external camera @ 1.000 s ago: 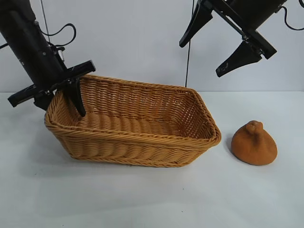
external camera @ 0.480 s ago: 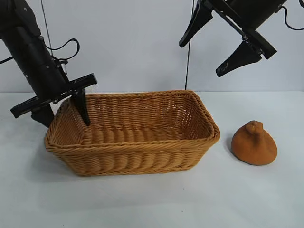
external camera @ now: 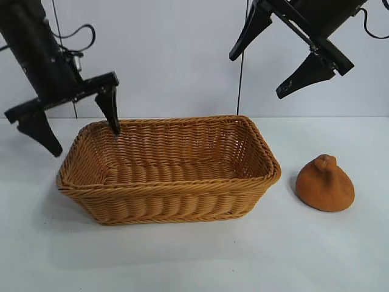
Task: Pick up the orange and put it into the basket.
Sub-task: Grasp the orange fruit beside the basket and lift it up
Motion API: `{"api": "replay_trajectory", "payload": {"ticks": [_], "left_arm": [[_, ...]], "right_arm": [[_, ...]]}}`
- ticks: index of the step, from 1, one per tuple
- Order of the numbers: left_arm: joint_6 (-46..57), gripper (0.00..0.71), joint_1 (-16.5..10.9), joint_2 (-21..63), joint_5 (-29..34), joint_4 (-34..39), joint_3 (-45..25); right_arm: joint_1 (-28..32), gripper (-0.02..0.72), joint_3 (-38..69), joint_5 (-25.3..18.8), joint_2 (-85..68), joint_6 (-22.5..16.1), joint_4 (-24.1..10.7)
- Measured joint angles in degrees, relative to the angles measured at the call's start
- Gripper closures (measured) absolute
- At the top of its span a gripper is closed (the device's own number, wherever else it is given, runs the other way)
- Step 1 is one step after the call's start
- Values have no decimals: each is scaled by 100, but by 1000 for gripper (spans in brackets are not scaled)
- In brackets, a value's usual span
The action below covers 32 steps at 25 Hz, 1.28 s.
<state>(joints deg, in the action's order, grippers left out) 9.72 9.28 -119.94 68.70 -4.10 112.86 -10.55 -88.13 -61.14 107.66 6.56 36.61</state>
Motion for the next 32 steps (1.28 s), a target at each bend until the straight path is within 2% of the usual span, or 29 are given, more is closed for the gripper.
{"api": "replay_trajectory", "payload": {"ticks": [4,6,11,14,20,32], "left_arm": [[-90,17,0,104,65,681,203],[-158,17,-57,115,88,762,203],[-273,17,-420,150,88,349,187],[-547,30,-651,386,84,20,-85],[-972,37,-729,1641,79,-118,-1621],[-1241,38,-729,5448,89,-131,-5614]], "right_arm": [[0,94,0,-7,0,0,0],[0,94,0,-7,0,0,0],[0,94,0,-11,0,0,0],[0,94,0,-11,0,0,0],[0,94,0,-11,0,0,0],[0,94,0,-153,0,0,-6]]}}
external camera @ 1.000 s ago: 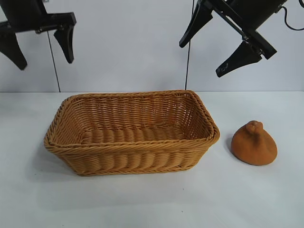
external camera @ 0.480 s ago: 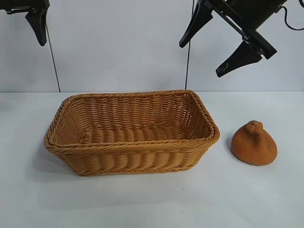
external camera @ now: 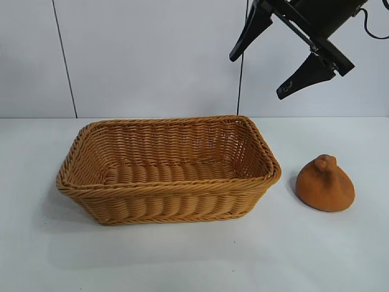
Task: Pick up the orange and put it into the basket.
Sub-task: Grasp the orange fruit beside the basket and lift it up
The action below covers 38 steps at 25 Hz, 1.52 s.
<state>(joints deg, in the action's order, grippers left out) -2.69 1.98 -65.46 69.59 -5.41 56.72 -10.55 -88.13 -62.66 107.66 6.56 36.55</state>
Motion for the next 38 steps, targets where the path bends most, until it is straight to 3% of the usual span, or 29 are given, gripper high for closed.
{"api": "replay_trajectory", "payload": {"ticks": [6,10,19,26,33,38], "left_arm": [[0,38,0,1836,-520,0,-1781],[0,38,0,2997,-827,5,-2598],[5,38,0,4999,-856,29,-2785],[5,38,0,6490,-851,52,-2791],[5,38,0,6571,-852,92,-2791],[5,38,0,6571,-852,92,-2791]], "right_arm": [[0,94,0,-23,0,0,0],[0,94,0,-27,0,0,0],[0,94,0,-116,-5,0,-72],[0,94,0,-71,-262,-40,-730],[188,94,0,-44,-399,-656,-1845],[686,94,0,44,-380,-850,-2088]]}}
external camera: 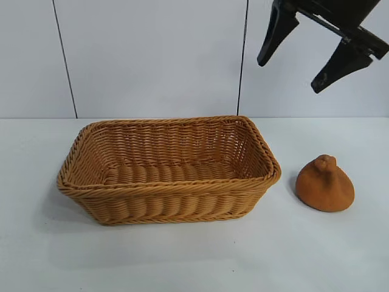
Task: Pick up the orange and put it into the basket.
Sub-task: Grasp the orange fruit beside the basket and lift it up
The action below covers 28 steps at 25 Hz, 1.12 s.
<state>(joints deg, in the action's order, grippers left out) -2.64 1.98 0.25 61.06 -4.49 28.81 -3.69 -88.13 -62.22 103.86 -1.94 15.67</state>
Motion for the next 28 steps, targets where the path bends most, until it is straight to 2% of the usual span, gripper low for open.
{"api": "replay_trajectory", "payload": {"ticks": [5,13,17,18,20,21,23,28], "left_arm": [[0,38,0,0,0,0,0],[0,38,0,0,0,0,0],[0,38,0,0,0,0,0],[0,38,0,0,0,0,0],[0,38,0,0,0,0,0],[0,38,0,0,0,0,0],[0,38,0,0,0,0,0],[0,38,0,0,0,0,0]], "right_arm": [[135,94,0,-33,349,96,0],[114,94,0,29,1453,10,-58],[114,108,0,74,2067,5,71],[114,138,0,94,2172,5,76],[114,259,0,96,2272,5,62],[114,484,-5,88,2285,5,26],[114,659,-31,-12,2241,-2,21],[114,673,-31,-51,1823,103,-8]]}}
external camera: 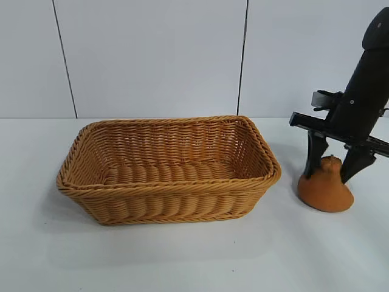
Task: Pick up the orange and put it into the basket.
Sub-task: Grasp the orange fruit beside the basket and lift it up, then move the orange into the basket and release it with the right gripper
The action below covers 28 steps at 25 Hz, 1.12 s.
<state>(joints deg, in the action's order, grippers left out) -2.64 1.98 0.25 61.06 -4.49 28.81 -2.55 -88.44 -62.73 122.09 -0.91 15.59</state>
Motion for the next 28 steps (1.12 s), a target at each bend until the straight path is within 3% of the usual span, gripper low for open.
{"api": "replay_trajectory", "payload": {"ticks": [7,15,18,22,28], "left_arm": [[0,38,0,0,0,0,0],[0,38,0,0,0,0,0],[0,38,0,0,0,0,0],[0,38,0,0,0,0,0],[0,38,0,0,0,0,0]], "right_arm": [[0,673,-510,-16,-1141,39,72],[-244,673,-1196,-226,-1390,39,245],[-753,673,-1196,-247,-1357,-5,239],[-1911,673,-1196,252,-1336,-273,255],[-2829,673,-1196,791,-914,-377,313]]}}
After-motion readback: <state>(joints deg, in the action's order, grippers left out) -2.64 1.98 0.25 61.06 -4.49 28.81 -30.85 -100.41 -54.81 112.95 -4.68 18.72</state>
